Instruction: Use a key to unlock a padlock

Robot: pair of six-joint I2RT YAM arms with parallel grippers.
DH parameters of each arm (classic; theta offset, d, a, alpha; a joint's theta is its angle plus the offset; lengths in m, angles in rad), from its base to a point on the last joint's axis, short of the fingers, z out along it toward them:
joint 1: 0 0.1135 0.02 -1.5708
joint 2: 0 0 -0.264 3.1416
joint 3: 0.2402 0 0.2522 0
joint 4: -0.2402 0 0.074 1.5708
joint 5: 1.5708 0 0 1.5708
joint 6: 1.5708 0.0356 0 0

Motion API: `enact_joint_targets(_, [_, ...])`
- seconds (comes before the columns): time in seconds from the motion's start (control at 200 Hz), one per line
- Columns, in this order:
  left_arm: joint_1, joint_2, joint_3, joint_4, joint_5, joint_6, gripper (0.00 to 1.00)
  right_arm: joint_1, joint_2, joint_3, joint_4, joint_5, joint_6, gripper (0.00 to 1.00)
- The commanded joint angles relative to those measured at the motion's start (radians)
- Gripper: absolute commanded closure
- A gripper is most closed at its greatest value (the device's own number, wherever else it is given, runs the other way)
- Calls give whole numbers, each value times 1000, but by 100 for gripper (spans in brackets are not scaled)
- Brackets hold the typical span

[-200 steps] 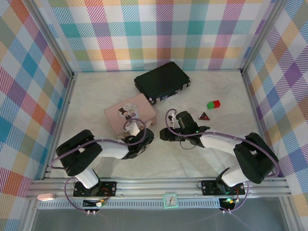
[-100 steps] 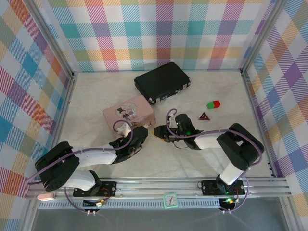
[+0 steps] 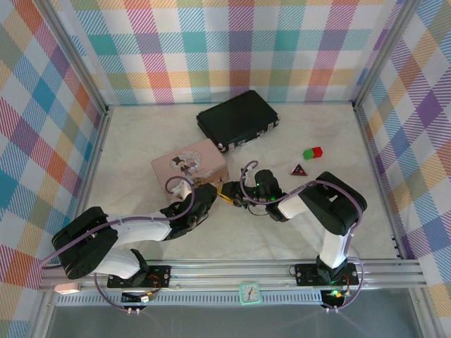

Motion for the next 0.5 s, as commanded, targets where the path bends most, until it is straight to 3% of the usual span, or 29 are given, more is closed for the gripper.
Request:
enact_joint_targets(0.0, [-5, 4, -5, 87, 3, -13, 100, 5, 14, 14, 95, 11, 37, 71])
enact_joint_targets(0.13, [-5, 14, -5, 103, 8, -16, 100, 5, 18, 21, 104, 9, 53, 79])
enact_joint_targets(0.375, [-5, 47, -7, 156, 29, -27, 100, 8, 30, 28, 133, 10, 82, 82])
enact_joint_targets(0.495, [-5, 58, -8, 168, 33, -29, 100, 8, 28, 26, 138, 14, 94, 95])
